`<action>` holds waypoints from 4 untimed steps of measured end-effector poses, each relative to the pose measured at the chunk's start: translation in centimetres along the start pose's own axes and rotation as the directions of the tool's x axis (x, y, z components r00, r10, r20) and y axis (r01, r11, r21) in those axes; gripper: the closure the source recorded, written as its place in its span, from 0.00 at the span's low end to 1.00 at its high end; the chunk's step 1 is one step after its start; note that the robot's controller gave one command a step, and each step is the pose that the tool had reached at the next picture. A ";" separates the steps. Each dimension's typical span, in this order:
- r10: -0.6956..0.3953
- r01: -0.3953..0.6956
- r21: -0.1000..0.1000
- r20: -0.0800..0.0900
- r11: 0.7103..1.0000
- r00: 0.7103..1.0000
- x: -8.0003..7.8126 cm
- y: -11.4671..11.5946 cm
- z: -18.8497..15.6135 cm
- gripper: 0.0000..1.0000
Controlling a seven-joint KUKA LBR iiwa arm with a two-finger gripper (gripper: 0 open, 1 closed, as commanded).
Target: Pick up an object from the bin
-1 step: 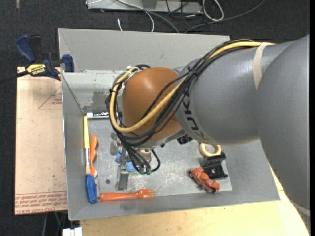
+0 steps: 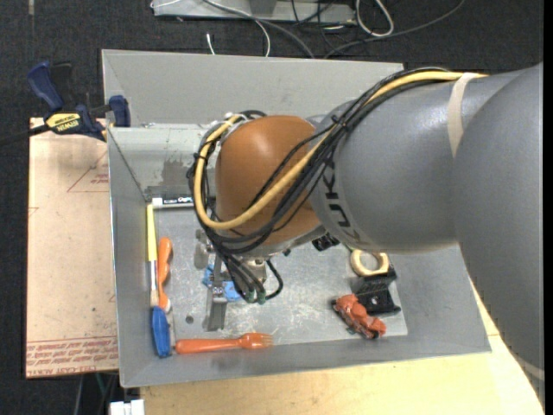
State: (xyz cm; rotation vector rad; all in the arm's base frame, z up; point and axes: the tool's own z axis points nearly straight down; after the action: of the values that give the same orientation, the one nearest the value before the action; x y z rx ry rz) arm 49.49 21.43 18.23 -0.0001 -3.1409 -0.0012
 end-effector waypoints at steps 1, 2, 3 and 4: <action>0.096 -0.096 -0.002 0.001 0.995 0.995 -0.8 -6.0 8.4 0.00; 0.153 -0.153 -0.005 0.002 0.988 0.988 -1.8 -7.1 8.0 0.00; 0.269 -0.269 -0.002 0.000 0.963 0.963 -1.4 -7.6 7.5 0.00; 0.247 -0.247 -0.006 0.004 0.969 0.969 -2.0 -7.8 11.4 0.00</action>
Offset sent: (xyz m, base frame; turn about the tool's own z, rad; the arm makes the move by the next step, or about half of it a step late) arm 0.0295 -0.0773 -0.0441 0.2111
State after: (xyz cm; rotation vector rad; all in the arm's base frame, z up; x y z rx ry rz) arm 51.47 13.64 6.84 -0.3913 -3.1210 -0.0092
